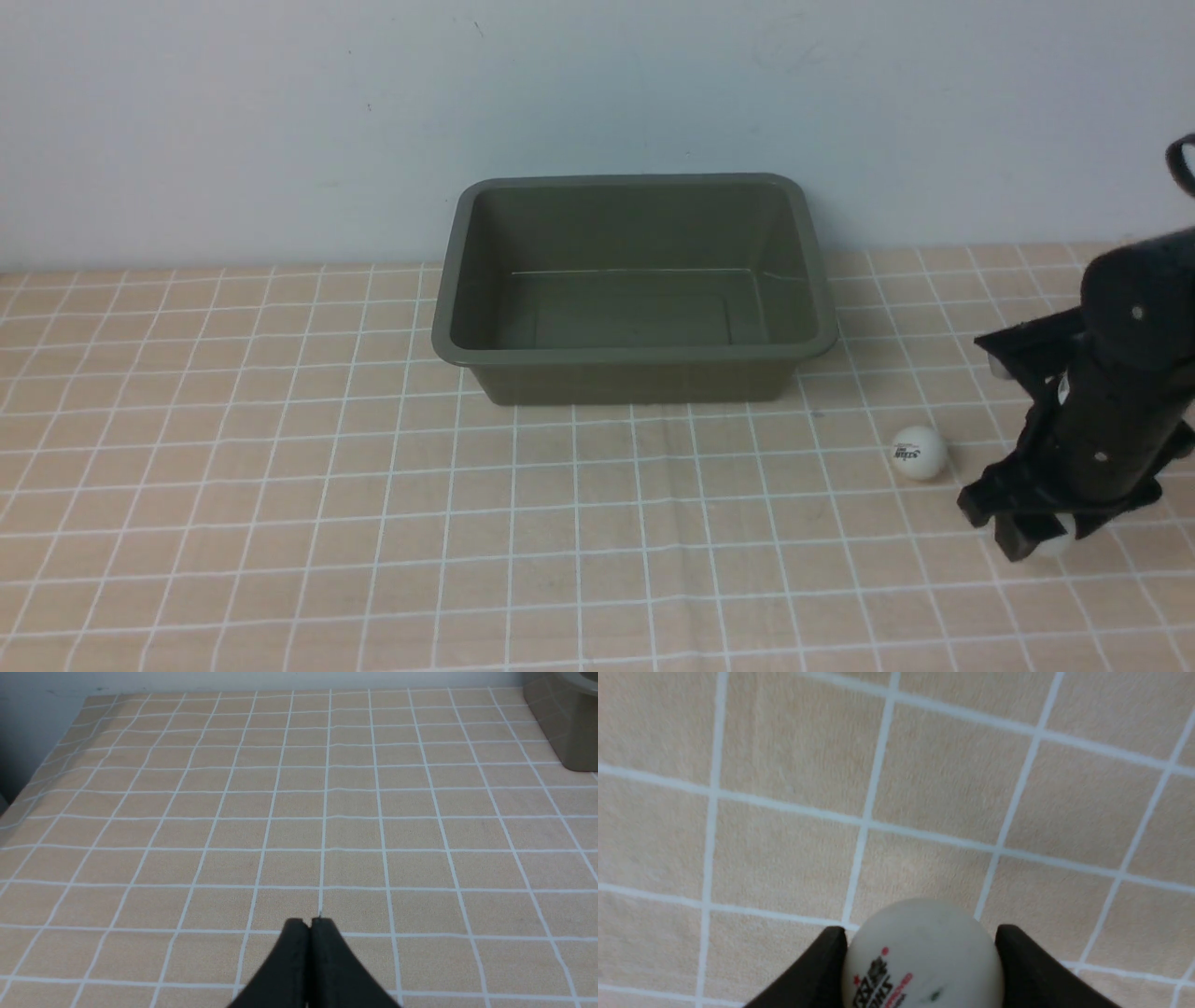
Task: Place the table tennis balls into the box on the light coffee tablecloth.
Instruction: 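Reach for and grasp a ping pong ball on the table, then release the ping pong ball into the bin and lift the gripper away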
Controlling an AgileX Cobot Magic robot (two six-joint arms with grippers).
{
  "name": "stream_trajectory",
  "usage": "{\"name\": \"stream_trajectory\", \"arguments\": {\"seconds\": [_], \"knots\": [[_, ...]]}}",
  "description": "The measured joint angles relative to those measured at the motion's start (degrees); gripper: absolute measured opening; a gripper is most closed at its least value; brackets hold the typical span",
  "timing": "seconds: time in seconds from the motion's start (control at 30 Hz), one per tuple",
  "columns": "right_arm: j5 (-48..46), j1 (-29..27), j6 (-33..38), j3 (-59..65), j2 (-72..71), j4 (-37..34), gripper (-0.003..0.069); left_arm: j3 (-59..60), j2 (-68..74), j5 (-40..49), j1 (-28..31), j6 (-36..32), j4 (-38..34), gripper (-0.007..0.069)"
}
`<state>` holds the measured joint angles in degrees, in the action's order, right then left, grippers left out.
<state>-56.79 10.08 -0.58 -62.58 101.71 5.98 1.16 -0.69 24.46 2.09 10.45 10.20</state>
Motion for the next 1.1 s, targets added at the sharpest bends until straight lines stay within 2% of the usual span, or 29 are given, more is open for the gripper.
{"name": "stream_trajectory", "arguments": {"seconds": [0.2, 0.47, 0.57, 0.9, 1.1], "knots": [[-3.44, 0.0, 1.21, -11.44, 0.0, -4.94, 0.0367, 0.0, 0.0, 0.0, 0.0, 0.0, 0.0, -0.0069], [-4.57, 0.12, 11.45, -26.29, 3.19, -20.21, 0.0367, 0.0, 0.0, 0.0, 0.0, 0.0, 0.0, -0.0069], [-5.17, 1.31, 13.45, -30.25, 6.71, -23.07, 0.0367, 0.0, 0.0, 0.0, 0.0, 0.0, 0.0, -0.0069], [-7.99, 9.51, 15.82, -47.69, 21.56, -22.57, 0.0367, 0.0, 0.0, 0.0, 0.0, 0.0, 0.0, -0.0069], [-9.61, 10.49, 13.66, -55.72, 28.44, -20.92, 0.0367, 0.0, 0.0, 0.0, 0.0, 0.0, 0.0, -0.0069]]}}
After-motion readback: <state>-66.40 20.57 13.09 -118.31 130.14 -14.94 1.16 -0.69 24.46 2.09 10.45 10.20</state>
